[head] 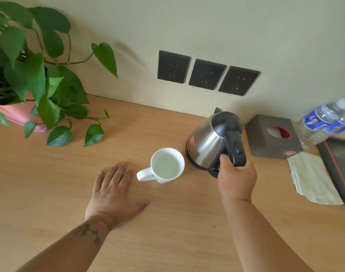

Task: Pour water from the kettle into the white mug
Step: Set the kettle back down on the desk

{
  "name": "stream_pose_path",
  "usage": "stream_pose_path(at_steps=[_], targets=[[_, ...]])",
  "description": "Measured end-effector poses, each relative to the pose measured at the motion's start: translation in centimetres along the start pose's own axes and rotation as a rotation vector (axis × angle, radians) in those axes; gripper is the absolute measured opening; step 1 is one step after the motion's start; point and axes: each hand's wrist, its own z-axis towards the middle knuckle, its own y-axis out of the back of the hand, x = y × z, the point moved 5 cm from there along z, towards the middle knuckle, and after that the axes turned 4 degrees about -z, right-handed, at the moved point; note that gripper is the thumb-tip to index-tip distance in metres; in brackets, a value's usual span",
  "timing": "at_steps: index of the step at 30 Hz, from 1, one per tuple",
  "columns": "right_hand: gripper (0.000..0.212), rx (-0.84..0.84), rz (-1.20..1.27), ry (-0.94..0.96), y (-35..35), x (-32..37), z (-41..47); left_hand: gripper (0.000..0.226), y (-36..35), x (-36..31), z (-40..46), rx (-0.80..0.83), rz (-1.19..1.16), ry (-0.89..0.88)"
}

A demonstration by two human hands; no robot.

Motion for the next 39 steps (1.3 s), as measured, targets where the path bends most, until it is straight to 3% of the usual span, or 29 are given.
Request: stream_pose_path(at_steps=[14,20,23,27,33,39], targets=[[0.029,0.063,-0.043,0.057,-1.0,0.9,1.9,0.109,0.0,0.0,-0.1,-0.008,0.005,-0.004],[0.005,0.101,-0.101,0.075,-0.5,0.9,3.7,0.109,0.0,0.0,-0.4,-0.016,-0.001,-0.004],[0.018,0.071,-0.203,0.088,0.2,0.8,5.6,0.108,0.0,0.0,-0.4,-0.004,0.004,-0.006],[0.046,0.038,-0.338,-0.050,0.4,-0.1,7.5,0.108,0.0,0.0,-0.4,-0.011,-0.005,-0.007],[0.034,-0.041,-0.387,0.073,0.8,-0.6,7.9,0.108,-0.1,0.1,-0.4,-0.015,0.001,-0.011],[0.045,-0.051,-0.316,0.068,1.2,-0.8,9.0,0.108,-0.1,0.1,-0.3,-0.007,0.014,-0.012]])
